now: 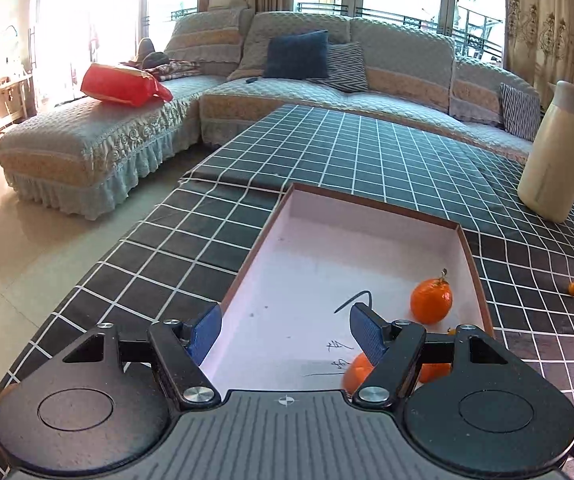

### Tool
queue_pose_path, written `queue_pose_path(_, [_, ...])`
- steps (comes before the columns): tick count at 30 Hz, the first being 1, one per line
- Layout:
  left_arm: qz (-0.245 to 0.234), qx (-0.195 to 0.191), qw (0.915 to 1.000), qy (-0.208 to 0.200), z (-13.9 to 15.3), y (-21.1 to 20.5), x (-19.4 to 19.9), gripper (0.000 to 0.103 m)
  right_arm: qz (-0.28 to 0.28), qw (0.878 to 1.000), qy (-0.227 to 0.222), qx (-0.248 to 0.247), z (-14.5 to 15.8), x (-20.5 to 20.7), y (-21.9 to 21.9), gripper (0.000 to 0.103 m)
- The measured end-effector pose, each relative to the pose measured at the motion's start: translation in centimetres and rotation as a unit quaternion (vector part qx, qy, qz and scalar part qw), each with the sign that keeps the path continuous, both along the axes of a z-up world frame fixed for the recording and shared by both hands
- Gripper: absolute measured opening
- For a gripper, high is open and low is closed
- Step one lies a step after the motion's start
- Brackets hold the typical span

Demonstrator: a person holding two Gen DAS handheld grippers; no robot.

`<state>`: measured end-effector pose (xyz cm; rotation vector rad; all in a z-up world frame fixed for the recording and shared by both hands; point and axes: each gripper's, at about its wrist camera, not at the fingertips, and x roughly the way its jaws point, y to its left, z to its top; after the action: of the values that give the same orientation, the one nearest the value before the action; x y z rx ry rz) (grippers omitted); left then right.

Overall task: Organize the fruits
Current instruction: 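Carry the kumquat into the white box and open the right tool, then move the left tool to the last kumquat and grasp it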

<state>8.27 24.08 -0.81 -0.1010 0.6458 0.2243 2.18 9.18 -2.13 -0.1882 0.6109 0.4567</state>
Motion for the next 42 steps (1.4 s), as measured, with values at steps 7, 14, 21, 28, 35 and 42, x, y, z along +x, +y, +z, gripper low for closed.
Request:
queue_pose_path(7, [0.001, -0.002, 1.0, 0.001, -0.1, 0.1, 0.1, 0.071, 0.003, 1.0, 0.011, -0.006, -0.7, -0.1, 1.0, 0.022])
queue_pose_path(14, [-0.005, 0.004, 1.0, 0.006, -0.4, -0.7, -0.2, 0.071, -0.022, 1.0, 0.001, 0.001, -0.2, 0.2, -0.2, 0.023])
queue_pose_path(21, [-0.02, 0.01, 0.9997, 0.01, -0.5, -2.4, -0.4, 0.071, -0.062, 0.998, -0.01, 0.014, 0.7, 1.5, -2.5, 0.024])
queue_pose_path(28, [-0.039, 0.013, 0.9992, 0.005, 0.1, -4.9, -0.2, 0.071, -0.09, 0.996, -0.015, 0.014, 1.0, 2.7, -5.1, 0.024])
queue_pose_path(35, [-0.069, 0.015, 0.9975, 0.002, 0.3, -8.7, 0.0, 0.071, -0.126, 0.992, -0.022, 0.018, 1.2, 3.9, -8.5, 0.023])
queue_pose_path(42, [-0.118, 0.023, 0.9927, 0.001, 0.0, -14.5, 0.9, 0.071, -0.172, 0.985, -0.026, 0.011, 1.1, 4.6, -14.3, 0.023])
